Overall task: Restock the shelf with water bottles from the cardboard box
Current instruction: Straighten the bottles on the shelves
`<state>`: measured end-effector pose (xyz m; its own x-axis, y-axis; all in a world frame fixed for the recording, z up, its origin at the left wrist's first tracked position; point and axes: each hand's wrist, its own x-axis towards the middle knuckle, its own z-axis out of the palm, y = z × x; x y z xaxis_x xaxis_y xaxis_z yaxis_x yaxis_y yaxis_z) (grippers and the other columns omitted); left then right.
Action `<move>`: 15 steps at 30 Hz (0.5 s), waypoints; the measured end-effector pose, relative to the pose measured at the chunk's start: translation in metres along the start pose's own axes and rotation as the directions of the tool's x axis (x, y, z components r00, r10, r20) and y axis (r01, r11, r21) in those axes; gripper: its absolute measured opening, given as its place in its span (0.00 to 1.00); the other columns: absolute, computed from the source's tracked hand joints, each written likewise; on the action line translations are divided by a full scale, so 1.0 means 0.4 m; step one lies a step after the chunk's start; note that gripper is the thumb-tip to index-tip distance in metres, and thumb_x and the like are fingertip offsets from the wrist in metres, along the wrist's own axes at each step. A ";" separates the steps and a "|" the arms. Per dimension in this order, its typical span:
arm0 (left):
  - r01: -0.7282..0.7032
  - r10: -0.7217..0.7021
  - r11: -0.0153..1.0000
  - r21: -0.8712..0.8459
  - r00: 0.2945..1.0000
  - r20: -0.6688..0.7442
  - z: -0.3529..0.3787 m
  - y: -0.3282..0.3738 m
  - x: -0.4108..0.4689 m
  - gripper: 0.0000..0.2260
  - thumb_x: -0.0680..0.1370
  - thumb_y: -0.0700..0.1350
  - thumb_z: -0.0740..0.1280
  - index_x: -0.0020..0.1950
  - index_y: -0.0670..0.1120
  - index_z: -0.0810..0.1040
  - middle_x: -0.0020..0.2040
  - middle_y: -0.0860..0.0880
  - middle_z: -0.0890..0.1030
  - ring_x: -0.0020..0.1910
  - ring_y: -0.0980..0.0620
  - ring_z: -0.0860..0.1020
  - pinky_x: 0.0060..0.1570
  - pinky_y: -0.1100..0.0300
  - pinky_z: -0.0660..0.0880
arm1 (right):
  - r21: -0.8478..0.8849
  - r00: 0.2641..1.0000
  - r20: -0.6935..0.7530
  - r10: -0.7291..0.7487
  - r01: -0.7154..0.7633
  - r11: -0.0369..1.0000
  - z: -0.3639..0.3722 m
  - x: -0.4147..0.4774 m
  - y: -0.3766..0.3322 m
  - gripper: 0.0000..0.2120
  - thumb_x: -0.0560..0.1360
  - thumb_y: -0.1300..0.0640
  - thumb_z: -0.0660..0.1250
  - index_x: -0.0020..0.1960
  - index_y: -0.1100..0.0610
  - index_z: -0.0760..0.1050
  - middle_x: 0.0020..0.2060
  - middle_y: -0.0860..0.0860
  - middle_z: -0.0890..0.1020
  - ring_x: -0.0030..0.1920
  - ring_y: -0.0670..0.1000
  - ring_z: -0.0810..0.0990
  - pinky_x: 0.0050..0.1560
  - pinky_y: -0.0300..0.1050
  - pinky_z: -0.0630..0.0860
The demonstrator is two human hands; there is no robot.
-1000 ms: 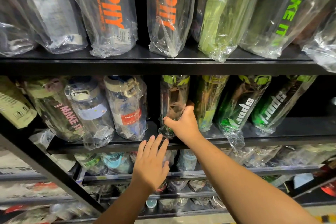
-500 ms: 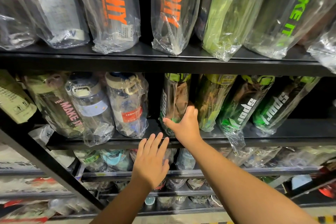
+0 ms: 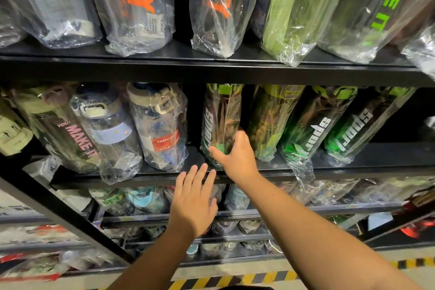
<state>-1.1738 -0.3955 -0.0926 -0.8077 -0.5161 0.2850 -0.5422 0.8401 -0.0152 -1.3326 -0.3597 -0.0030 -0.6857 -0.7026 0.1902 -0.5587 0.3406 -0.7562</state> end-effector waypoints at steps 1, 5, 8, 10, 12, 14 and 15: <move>-0.006 0.006 1.000 0.011 1.000 0.002 0.001 0.000 0.000 0.32 0.78 0.57 0.57 0.79 0.44 0.62 0.78 0.41 0.66 0.76 0.39 0.64 0.75 0.40 0.57 | 0.009 1.000 0.000 -0.002 0.002 1.000 0.001 0.000 -0.001 0.24 0.73 0.44 0.75 0.51 0.55 0.63 0.49 0.50 0.69 0.46 0.50 0.71 0.43 0.41 0.66; -0.005 0.004 0.998 0.059 1.000 0.019 0.003 0.012 0.004 0.40 0.76 0.61 0.66 0.80 0.44 0.53 0.78 0.39 0.63 0.77 0.36 0.59 0.76 0.37 0.47 | 0.091 0.999 0.042 0.030 -0.033 0.995 0.003 -0.007 0.004 0.23 0.74 0.43 0.74 0.49 0.54 0.63 0.45 0.46 0.67 0.49 0.51 0.69 0.47 0.44 0.66; 0.009 -0.010 0.998 0.063 1.000 0.025 0.007 0.017 0.004 0.42 0.76 0.63 0.66 0.80 0.43 0.51 0.79 0.38 0.61 0.77 0.35 0.57 0.76 0.36 0.46 | 0.027 0.989 0.145 0.029 -0.033 0.999 -0.008 -0.029 0.040 0.31 0.76 0.33 0.64 0.66 0.57 0.67 0.62 0.50 0.74 0.66 0.55 0.70 0.62 0.51 0.70; 0.005 -0.007 0.998 0.068 0.999 0.036 0.009 0.010 0.001 0.41 0.78 0.63 0.62 0.81 0.44 0.49 0.80 0.38 0.58 0.78 0.35 0.56 0.76 0.36 0.45 | -0.093 0.973 0.229 0.025 -0.003 0.996 -0.027 -0.060 0.067 0.37 0.79 0.33 0.58 0.80 0.53 0.58 0.77 0.50 0.65 0.79 0.51 0.56 0.75 0.51 0.60; -0.007 0.005 0.998 0.067 1.000 0.027 0.010 0.004 -0.001 0.38 0.79 0.63 0.56 0.82 0.45 0.48 0.80 0.39 0.58 0.78 0.36 0.56 0.76 0.37 0.45 | -0.222 0.964 0.264 -0.033 0.094 0.971 -0.043 -0.094 0.091 0.36 0.81 0.36 0.57 0.82 0.52 0.54 0.80 0.50 0.61 0.81 0.49 0.51 0.77 0.49 0.53; -0.022 0.021 0.999 0.046 1.000 0.016 0.008 0.000 -0.004 0.36 0.79 0.62 0.52 0.82 0.45 0.52 0.80 0.40 0.59 0.78 0.37 0.57 0.77 0.39 0.46 | -0.390 0.956 0.271 -0.116 0.219 0.894 -0.052 -0.123 0.118 0.35 0.82 0.36 0.53 0.82 0.54 0.53 0.80 0.51 0.61 0.81 0.52 0.52 0.80 0.51 0.49; -0.030 0.030 0.999 0.039 1.000 0.005 0.007 -0.001 -0.004 0.35 0.79 0.62 0.53 0.82 0.45 0.54 0.80 0.40 0.59 0.78 0.37 0.58 0.77 0.39 0.47 | -0.474 0.946 0.286 -0.150 0.276 0.836 -0.052 -0.136 0.134 0.34 0.82 0.36 0.51 0.82 0.54 0.54 0.80 0.51 0.60 0.81 0.52 0.52 0.80 0.54 0.48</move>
<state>-1.1729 -0.3955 -0.0959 -0.8246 -0.4916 0.2801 -0.5264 0.8480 -0.0613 -1.3350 -0.2904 -0.0411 -0.4318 -0.8947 0.1142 -0.8773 0.3872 -0.2834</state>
